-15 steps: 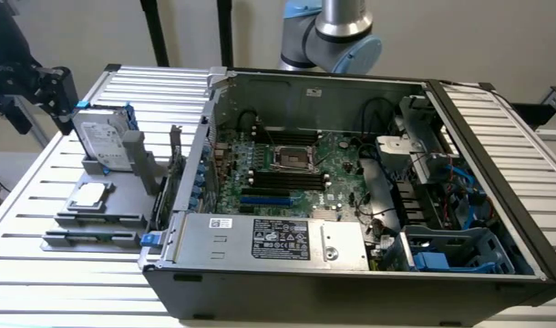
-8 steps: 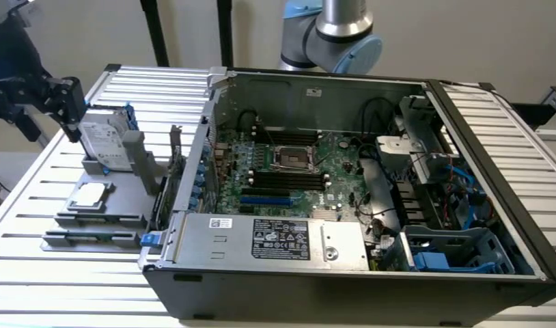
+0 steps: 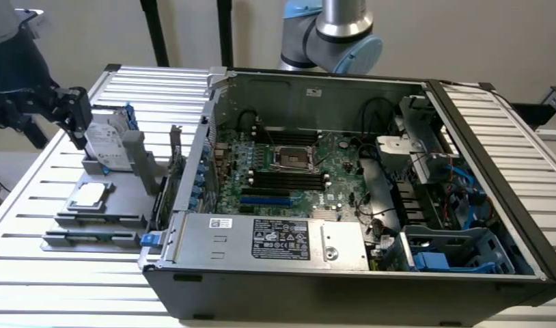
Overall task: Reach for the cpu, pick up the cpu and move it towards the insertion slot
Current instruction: 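Pick up the cpu and move it towards the insertion slot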
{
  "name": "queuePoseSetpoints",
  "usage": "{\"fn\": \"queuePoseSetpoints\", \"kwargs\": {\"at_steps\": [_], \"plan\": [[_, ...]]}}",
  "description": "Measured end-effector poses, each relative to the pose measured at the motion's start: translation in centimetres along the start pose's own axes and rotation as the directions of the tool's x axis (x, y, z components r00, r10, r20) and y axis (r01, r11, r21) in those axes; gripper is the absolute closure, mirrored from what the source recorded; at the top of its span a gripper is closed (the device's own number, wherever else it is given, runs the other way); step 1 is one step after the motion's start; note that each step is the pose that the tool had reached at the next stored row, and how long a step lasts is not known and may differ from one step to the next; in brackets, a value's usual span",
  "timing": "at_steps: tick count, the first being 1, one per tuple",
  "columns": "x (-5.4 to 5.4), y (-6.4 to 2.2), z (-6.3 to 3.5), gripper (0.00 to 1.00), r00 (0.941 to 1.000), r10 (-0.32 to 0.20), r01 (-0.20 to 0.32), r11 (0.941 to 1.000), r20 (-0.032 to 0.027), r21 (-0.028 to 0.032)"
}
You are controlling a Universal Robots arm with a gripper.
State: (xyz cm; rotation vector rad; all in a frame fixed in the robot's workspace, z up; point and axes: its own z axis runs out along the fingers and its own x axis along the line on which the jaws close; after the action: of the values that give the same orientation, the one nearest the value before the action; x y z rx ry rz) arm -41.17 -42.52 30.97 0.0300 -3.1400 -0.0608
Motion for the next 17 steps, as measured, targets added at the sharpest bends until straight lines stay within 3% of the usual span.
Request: {"fn": "queuePoseSetpoints", "kwargs": {"at_steps": [17], "plan": [[0.0,-0.29,3.08,0.35,1.0,0.0,0.0,1.0,-0.0001,0.0]]}}
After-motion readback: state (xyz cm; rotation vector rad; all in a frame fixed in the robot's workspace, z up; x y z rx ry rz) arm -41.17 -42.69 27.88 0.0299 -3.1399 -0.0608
